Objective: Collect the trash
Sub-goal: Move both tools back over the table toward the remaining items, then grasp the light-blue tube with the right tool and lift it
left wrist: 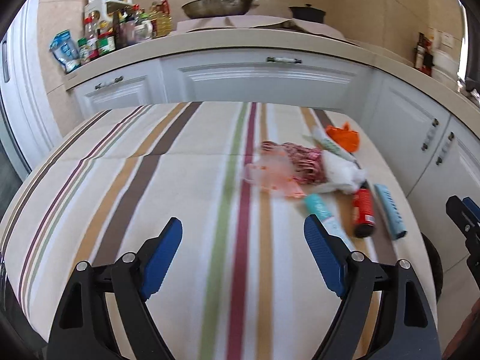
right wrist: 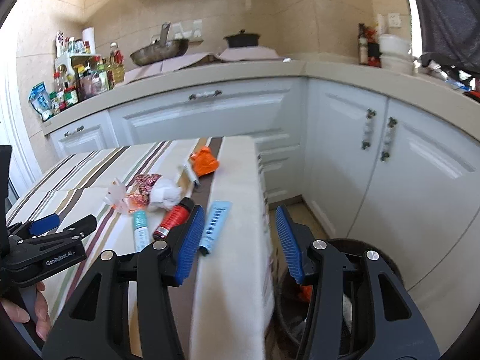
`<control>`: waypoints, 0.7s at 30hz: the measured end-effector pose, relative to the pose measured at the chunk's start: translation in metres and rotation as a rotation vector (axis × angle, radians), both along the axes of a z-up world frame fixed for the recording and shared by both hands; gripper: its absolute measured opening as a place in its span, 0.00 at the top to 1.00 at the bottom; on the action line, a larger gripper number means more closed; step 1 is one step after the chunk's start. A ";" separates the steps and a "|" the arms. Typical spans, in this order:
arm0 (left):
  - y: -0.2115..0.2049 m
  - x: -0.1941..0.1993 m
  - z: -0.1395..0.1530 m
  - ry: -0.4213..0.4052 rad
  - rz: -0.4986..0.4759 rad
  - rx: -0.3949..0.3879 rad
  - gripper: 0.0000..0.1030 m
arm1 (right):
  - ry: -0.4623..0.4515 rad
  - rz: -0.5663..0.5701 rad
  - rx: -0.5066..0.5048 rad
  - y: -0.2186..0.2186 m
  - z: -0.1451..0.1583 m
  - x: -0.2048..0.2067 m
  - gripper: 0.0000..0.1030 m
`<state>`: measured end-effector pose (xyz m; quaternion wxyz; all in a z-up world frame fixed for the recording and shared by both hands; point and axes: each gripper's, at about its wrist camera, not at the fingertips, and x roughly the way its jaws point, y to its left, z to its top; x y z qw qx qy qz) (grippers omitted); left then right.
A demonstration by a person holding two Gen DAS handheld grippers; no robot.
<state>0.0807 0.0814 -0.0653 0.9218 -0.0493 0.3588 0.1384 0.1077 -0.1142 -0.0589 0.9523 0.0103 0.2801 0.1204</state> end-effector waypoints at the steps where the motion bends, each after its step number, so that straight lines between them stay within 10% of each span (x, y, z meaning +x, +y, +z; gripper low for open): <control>1: 0.004 0.000 -0.001 0.002 0.005 -0.001 0.21 | 0.016 0.005 -0.001 0.004 -0.001 0.004 0.53; 14: 0.006 0.019 -0.010 0.060 -0.016 -0.049 0.20 | 0.183 0.021 -0.091 0.041 -0.027 0.047 0.56; 21: -0.003 0.021 -0.013 0.074 -0.037 -0.059 0.19 | 0.281 0.058 -0.103 0.044 -0.042 0.056 0.84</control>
